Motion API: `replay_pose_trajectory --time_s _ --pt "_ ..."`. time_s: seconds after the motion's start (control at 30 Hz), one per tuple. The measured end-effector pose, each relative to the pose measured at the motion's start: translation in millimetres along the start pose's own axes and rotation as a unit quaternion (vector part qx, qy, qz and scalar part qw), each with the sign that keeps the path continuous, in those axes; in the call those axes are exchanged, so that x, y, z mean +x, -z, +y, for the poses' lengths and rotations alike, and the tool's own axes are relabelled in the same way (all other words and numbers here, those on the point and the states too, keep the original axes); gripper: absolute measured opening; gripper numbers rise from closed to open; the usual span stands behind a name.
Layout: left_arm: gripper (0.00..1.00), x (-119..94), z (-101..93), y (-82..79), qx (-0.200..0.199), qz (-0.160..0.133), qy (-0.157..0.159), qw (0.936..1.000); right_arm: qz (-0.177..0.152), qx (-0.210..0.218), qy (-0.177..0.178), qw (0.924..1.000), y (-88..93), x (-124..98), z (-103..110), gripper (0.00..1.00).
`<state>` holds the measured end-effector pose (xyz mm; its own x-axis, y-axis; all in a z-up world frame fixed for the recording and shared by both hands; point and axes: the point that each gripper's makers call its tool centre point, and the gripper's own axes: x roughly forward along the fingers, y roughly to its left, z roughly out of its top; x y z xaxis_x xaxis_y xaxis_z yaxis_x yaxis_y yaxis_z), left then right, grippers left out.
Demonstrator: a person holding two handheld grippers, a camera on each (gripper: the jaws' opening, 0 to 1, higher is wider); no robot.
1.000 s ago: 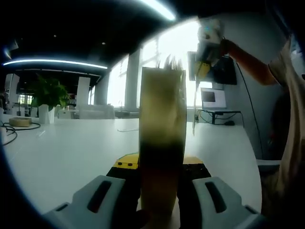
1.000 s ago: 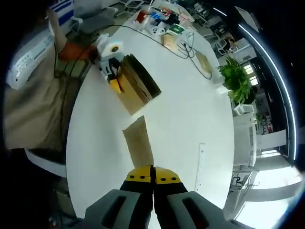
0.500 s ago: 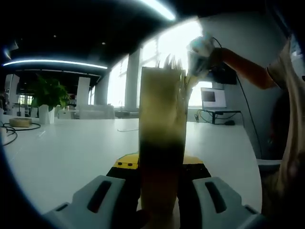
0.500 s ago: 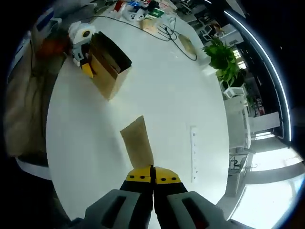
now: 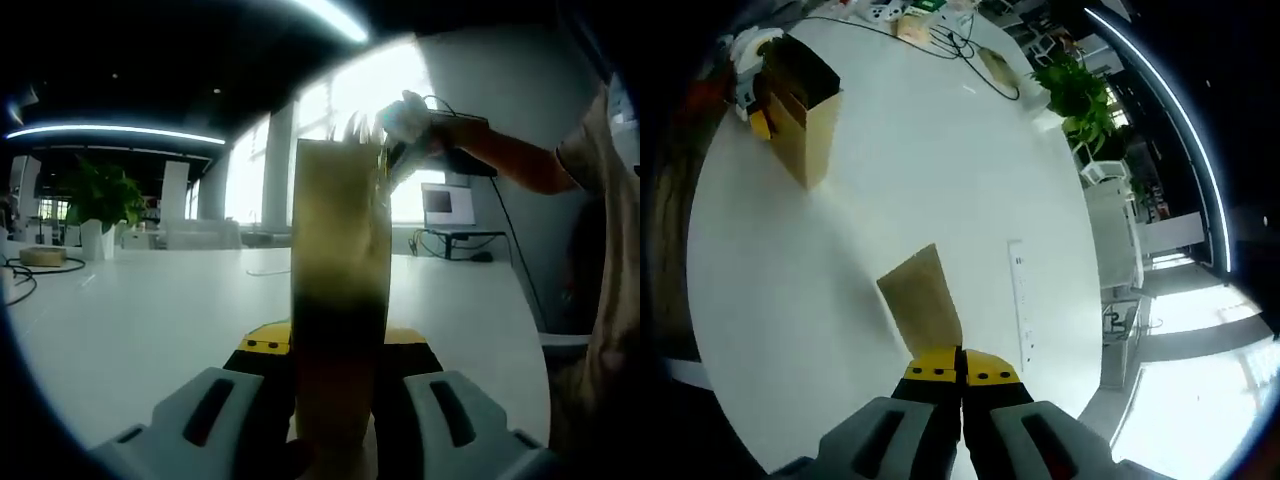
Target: Extract single mask from mask box in order stack masks on table
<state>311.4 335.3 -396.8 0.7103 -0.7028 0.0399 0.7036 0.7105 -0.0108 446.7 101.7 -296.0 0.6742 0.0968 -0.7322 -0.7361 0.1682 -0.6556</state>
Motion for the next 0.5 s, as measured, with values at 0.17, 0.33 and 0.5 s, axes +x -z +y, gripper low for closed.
replay_pose_trajectory --time_s 0.17,0.33,0.5 --pt "0.19 0 -0.1 -0.2 0.000 0.000 0.000 1.0000 -0.003 0.005 0.019 0.9998 -2.7 9 -11 0.00" --pt "0.19 1 -0.2 -0.2 0.000 0.000 0.000 1.0000 0.004 -0.004 0.045 0.9990 0.5 21 -17 0.00" --pt "0.19 1 -0.5 -0.3 0.000 0.000 0.000 1.0000 0.018 -0.022 0.051 0.9983 6.8 27 -12 0.00"
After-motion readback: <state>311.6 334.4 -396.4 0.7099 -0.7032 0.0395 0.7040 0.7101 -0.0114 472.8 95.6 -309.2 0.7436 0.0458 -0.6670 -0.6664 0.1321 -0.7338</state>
